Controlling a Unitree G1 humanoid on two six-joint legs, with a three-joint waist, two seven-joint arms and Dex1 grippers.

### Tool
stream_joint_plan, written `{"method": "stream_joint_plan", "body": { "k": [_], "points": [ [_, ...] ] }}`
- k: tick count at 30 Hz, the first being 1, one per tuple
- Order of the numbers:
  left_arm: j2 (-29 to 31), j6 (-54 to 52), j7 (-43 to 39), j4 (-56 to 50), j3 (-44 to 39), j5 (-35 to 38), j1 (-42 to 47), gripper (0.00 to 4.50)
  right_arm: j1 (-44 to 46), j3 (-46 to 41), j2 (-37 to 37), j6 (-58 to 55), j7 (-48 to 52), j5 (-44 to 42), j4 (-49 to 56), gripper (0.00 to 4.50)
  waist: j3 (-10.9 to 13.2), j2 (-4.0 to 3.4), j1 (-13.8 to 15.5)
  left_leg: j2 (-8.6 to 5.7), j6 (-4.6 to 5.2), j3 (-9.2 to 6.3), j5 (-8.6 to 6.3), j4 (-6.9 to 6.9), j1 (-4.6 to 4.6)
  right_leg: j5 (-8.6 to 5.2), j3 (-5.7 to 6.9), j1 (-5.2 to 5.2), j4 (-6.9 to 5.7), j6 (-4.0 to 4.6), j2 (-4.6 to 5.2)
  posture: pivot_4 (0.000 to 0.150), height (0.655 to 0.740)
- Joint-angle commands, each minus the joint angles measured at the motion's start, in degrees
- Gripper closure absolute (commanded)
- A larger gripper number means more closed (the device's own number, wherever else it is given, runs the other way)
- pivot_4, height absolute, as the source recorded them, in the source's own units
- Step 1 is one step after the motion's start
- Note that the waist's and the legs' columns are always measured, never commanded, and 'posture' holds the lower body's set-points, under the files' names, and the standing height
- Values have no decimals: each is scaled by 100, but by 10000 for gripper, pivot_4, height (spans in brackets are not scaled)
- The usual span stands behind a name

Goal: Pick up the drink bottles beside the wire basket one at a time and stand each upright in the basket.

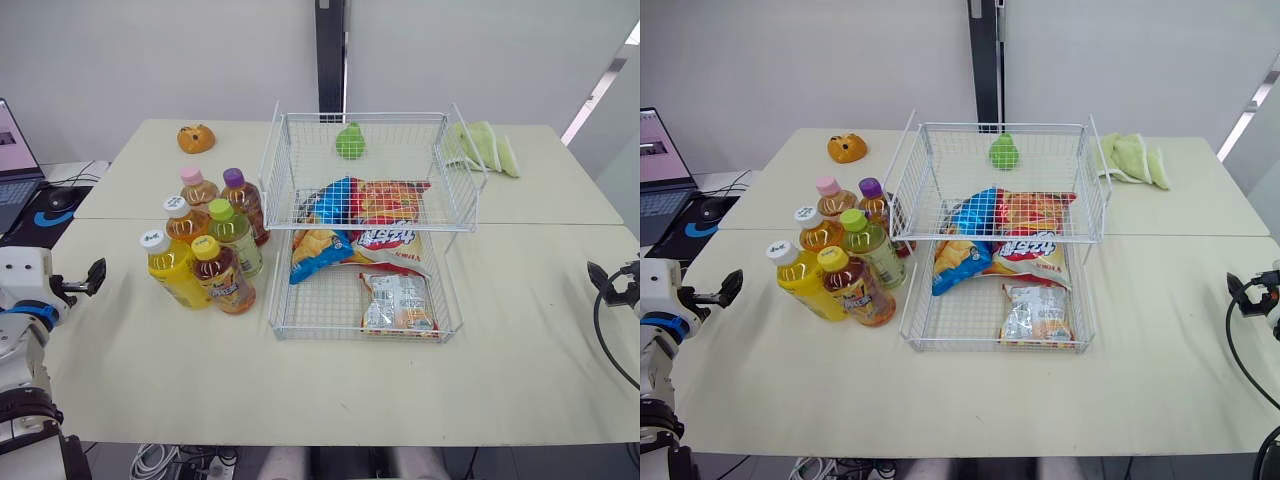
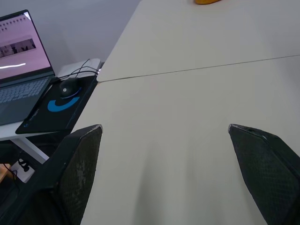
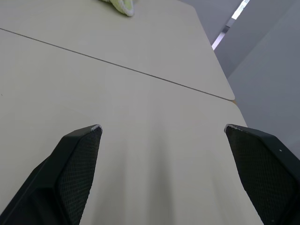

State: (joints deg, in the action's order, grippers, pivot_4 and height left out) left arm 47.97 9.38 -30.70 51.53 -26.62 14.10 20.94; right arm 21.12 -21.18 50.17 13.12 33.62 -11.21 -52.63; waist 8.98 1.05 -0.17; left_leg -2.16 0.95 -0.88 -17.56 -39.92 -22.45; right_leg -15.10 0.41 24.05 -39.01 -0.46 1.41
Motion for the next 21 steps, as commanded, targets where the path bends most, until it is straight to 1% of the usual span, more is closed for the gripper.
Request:
{"method": "stream_joint_plan", "body": {
  "k": [1, 21],
  "points": [
    [163, 130, 31, 25, -36, -18, 14, 108, 127, -75, 176, 109, -25, 13, -4, 0, 0, 0, 0, 0, 0, 0, 0, 0, 0, 0, 0, 0, 0, 0, 0, 1500, 7400],
    [243, 245, 22, 399, -10, -90, 311, 108, 15, -150, 179, 155, -31, 41, 41, 0, 0, 0, 2, 0, 0, 1, 0, 0, 0, 0, 0, 0, 0, 0, 0, 1500, 7400]
  ]
}}
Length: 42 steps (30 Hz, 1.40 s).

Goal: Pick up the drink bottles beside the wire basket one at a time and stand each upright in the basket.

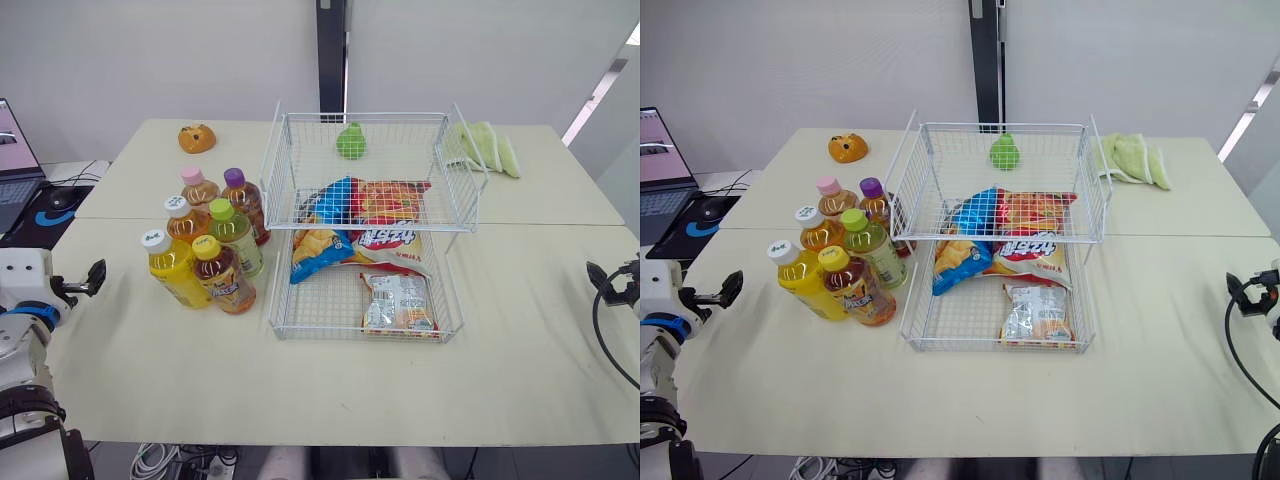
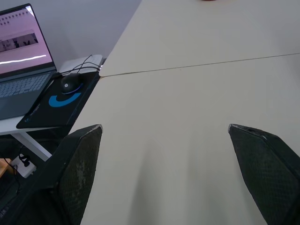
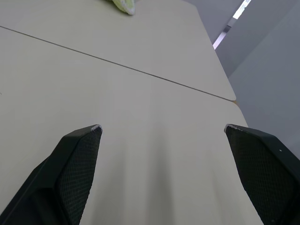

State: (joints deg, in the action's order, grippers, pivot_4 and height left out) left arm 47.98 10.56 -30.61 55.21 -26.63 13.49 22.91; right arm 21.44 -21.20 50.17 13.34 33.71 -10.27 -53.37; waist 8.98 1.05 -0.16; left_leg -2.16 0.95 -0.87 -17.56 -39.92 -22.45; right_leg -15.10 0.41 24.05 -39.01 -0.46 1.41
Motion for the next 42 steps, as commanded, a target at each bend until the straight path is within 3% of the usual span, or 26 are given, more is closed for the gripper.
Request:
{"method": "stream_joint_plan", "body": {
  "k": [1, 14, 19, 22, 27, 31, 38, 42],
  "points": [
    [249, 139, 14, 47, -2, -42, 135, 108, -27, -149, 176, 136, -44, -54, 120, 0, 0, 0, 0, 0, 0, 0, 0, 0, 0, 0, 0, 0, 0, 0, 0, 1500, 7400],
    [254, 154, -5, 129, 40, -110, 228, 108, -92, -223, 220, 144, 31, -135, 219, 0, 0, 0, -1, 0, 0, 0, 0, 0, 0, 0, 0, 0, 0, 0, 0, 1500, 7400],
    [237, 135, 12, 79, 42, -113, 208, 108, -111, -559, 191, 38, 248, -564, 691, 0, 0, 0, 0, 0, 0, 0, 0, 0, 0, 0, 0, 0, 0, 0, 0, 1500, 7400],
    [240, 82, 35, 82, 27, -101, 207, 108, -52, -617, 206, -64, 256, -689, 1415, 0, 0, 0, 0, 0, 0, 0, 0, 0, 0, 0, -1, 0, -1, 0, 0, 1500, 7400],
    [174, -64, -230, 27, 82, -37, 234, 108, 406, -318, 288, -1306, 717, -1387, 3762, 0, 1, -10, -42, 1, 0, 2, 0, 1, -2, 0, -1, 7, -6, 0, -1, 1500, 7400],
    [94, -45, -387, 127, 129, 6, 423, 108, 854, 119, 617, -3388, 1081, -2960, 6171, 0, 1, -10, 9, 4, 0, -12, 0, 2, -13, 0, 15, 13, -2, 0, -1, 1500, 7400],
    [-34, 19, -329, 382, 323, -156, 782, 108, 1866, 323, 575, -5445, 319, -5284, 7964, 0, -11, 13, 112, -7, 2, -22, -1, -6, -23, 0, 21, 8, 9, 0, 15, 1500, 7400],
    [-40, 96, -309, 546, 394, -193, 965, 108, 1339, 350, 341, -5427, -39, -5161, 8729, 0, -40, 63, 147, -6, 2, -28, -1, -5, -29, 0, 29, 11, 10, 0, 15, 1500, 7400]
  ]
}}
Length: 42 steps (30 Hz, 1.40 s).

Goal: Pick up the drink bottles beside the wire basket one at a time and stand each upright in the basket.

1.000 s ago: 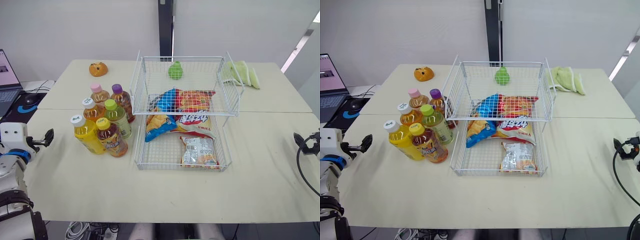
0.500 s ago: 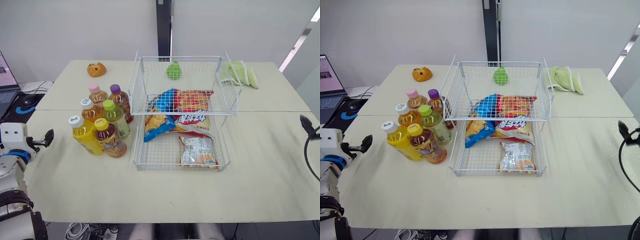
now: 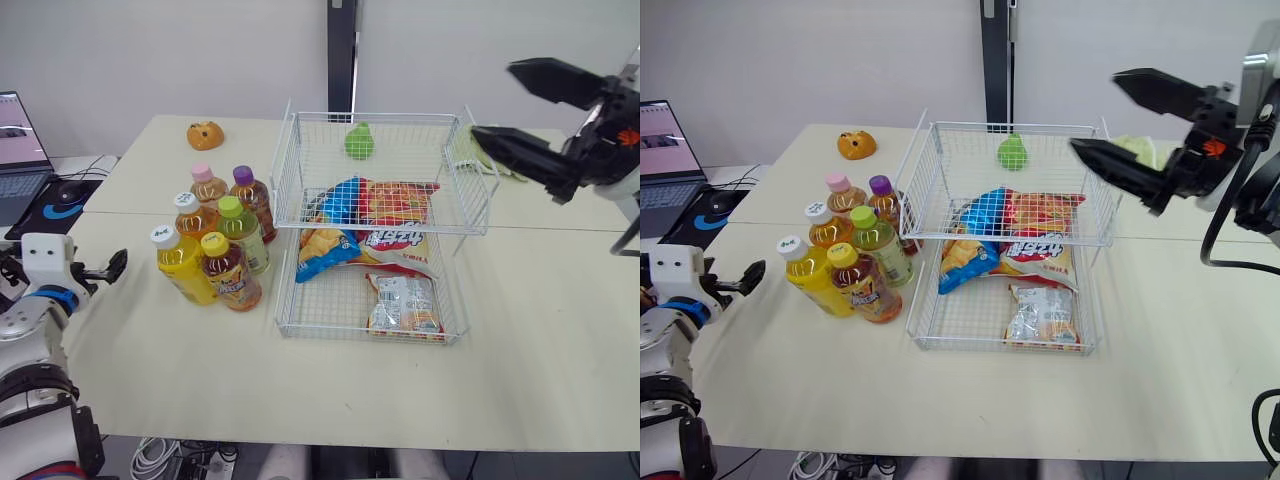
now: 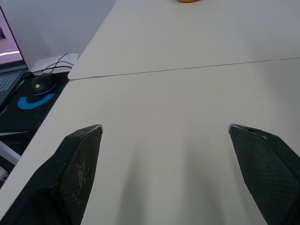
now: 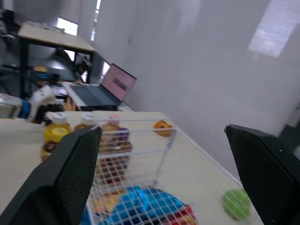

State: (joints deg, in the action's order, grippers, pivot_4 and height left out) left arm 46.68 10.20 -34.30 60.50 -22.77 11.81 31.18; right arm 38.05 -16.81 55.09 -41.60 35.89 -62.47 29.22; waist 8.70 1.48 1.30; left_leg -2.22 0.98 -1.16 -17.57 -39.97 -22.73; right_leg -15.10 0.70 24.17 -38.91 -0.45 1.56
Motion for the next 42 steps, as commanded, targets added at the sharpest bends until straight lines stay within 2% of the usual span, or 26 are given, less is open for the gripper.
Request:
{"method": "stream_joint_plan", "body": {
  "k": [1, 8, 14, 18, 22, 25, 29, 35, 39, 42],
  "points": [
    [93, 145, 49, 33, 11, -24, 147, 108, -459, -131, -198, -10, -336, -115, 565, 0, -16, 25, -2, 0, 0, -2, 0, 1, -2, 0, 2, 0, 2, 0, 0, 1500, 7400],
    [160, 137, -85, 40, 33, -47, 151, 108, -666, -308, -151, -307, 152, -1493, 718, 0, -15, 25, -19, -4, 6, 7, -2, -4, 0, 0, -4, 2, -3, 0, 6, 1500, 7400],
    [222, 42, -310, -182, -105, 135, 16, 108, -451, -2, -162, -429, 481, -1891, 520, 0, -16, 26, -28, -4, 7, 6, -3, -4, 1, 0, -3, 1, -3, 0, 6, 1500, 7400],
    [231, -308, -752, -772, -452, 641, -474, 108, -135, 342, -324, -375, 807, -1630, 249, 0, -16, 26, -91, -3, 7, 6, -3, -3, 1, 0, -3, 2, -2, 0, 6, 1500, 7400],
    [113, -995, -1207, -2399, -1199, 1566, -1631, 108, 174, 708, -587, -284, 1229, -1189, -118, 0, -15, 25, -176, -2, 6, 6, -3, -1, 0, 0, -5, 2, 0, 0, 6, 1500, 7400],
    [-175, -1415, -1003, -4054, -1814, 2015, -2878, 108, 356, 989, -752, -210, 1672, -785, -424, 0, -13, 21, -196, 0, 6, 8, -3, 1, 2, -1, -5, 1, 4, 1, 6, 1500, 7400],
    [-1035, -2023, -462, -6428, -2653, 2652, -4645, 108, 658, 1360, -1056, -49, 2265, -223, -961, 0, -11, 16, -201, 0, 10, 12, -5, 2, 4, -1, -8, -4, 11, 1, 8, 1500, 7400],
    [-2312, -2299, -32, -8797, -3280, 3421, -6610, 108, 1117, 1720, -1546, 297, 2984, 563, -1836, 0, -9, 14, -87, 1, 12, 11, -7, 1, 17, -1, -3, -14, 6, 2, 9, 1500, 7400],
    [-2860, -2363, 176, -9838, -3304, 3860, -7450, 108, 1284, 1814, -1742, 402, 3365, 881, -2221, 0, -5, 6, -42, 1, 13, 12, -7, 1, 25, -4, 0, -27, 14, 5, 13, 1500, 7400],
    [-2795, -2410, 511, -10207, -3106, 3879, -7408, 108, 1420, 1818, -1875, 416, 3506, 1043, -2390, 0, 6, -12, -23, 1, 13, 11, -7, 1, 30, -6, 6, -34, 15, 9, 13, 1500, 7400]
  ]
}}
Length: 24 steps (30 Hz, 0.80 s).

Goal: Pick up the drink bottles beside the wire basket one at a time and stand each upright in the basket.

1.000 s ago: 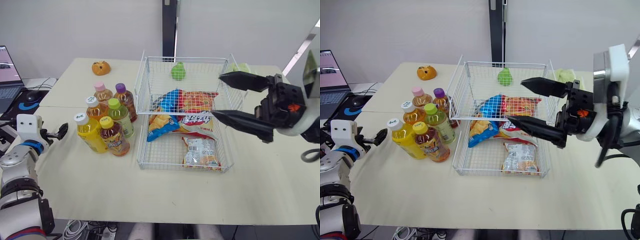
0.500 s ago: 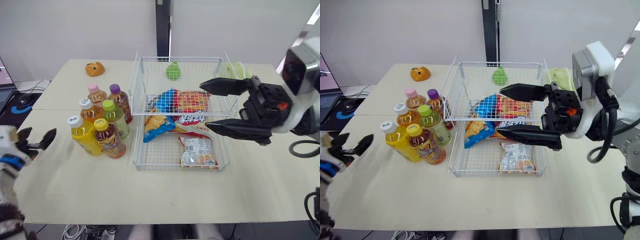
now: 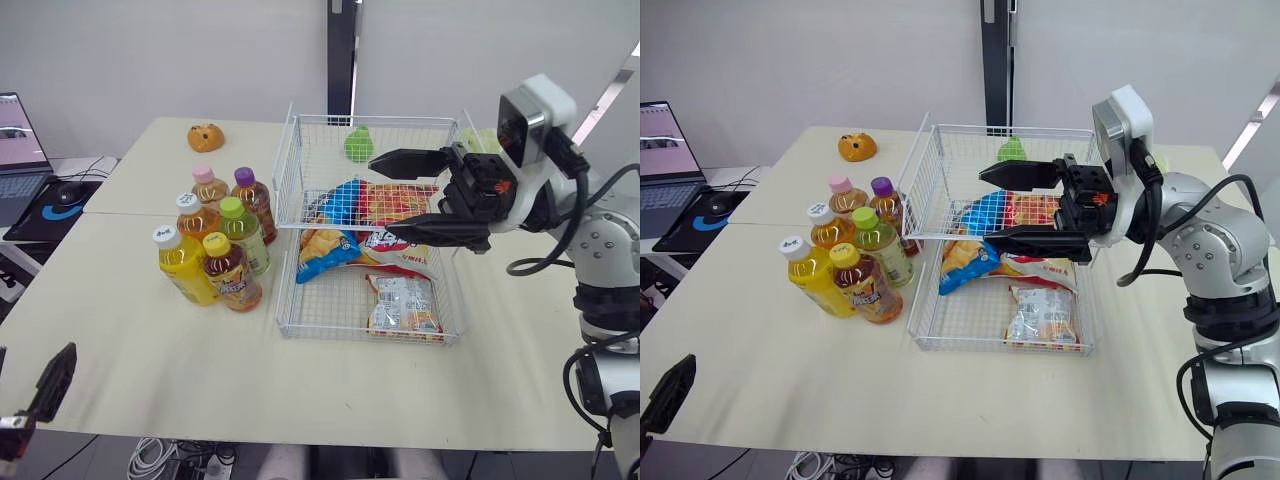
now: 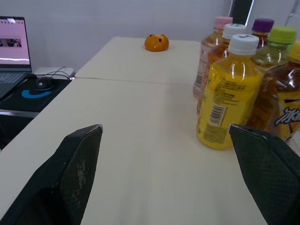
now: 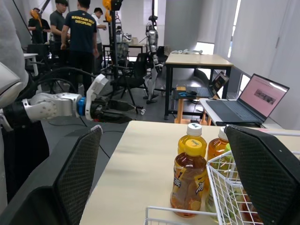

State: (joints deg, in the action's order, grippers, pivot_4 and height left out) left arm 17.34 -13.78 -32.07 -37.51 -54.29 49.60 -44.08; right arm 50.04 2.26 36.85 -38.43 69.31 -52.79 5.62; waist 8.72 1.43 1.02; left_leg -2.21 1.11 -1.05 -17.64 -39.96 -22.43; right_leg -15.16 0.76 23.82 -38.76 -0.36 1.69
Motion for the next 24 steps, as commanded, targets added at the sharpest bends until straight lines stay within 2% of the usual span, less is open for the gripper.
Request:
{"method": "stream_joint_plan", "body": {
  "k": [1, 6, 8, 14, 20, 24],
  "points": [
    [303, -73, 440, -440, 158, 64, 326, 108, 246, -95, -77, 105, 189, 118, -42, 0, 7, -16, 14, 0, 0, 0, 0, 0, 1, 0, 1, 0, 0, 0, 0, 1500, 7400],
    [1223, -543, 1017, -18, 945, -372, 1702, 108, 180, -299, -40, -75, 34, 124, 199, 0, 14, -31, 33, 3, -2, -1, 2, -1, 9, -4, 13, -11, -8, 6, 0, 1500, 7400],
    [1371, -690, 1176, 186, 1174, -419, 2147, 108, 87, -395, -3, -136, -76, 104, 342, 0, 15, -30, 25, 2, -2, -1, 2, 0, 8, -3, 12, -10, -8, 6, 0, 1500, 7400],
    [1748, -877, 1266, 997, 2044, -928, 3566, 108, -210, -784, 108, -476, -615, -123, 870, 0, 17, -31, -9, 2, -2, 4, 1, 4, 3, -4, 9, -7, 2, 6, 0, 1500, 7400],
    [1840, -953, 1085, 1508, 2618, -1293, 4334, 108, -325, -1015, 200, -703, -969, -313, 1166, 0, 17, -32, -19, 2, -1, 4, 0, 4, 4, -4, 8, -7, -2, 6, 0, 1500, 7400],
    [1813, -969, 1044, 1643, 2804, -1492, 4500, 108, -371, -1065, 274, -754, -1058, -360, 1246, 0, 17, -32, -39, 2, -2, 4, 1, 5, 2, -4, 7, -5, -1, 6, 0, 1500, 7400]
  ]
}}
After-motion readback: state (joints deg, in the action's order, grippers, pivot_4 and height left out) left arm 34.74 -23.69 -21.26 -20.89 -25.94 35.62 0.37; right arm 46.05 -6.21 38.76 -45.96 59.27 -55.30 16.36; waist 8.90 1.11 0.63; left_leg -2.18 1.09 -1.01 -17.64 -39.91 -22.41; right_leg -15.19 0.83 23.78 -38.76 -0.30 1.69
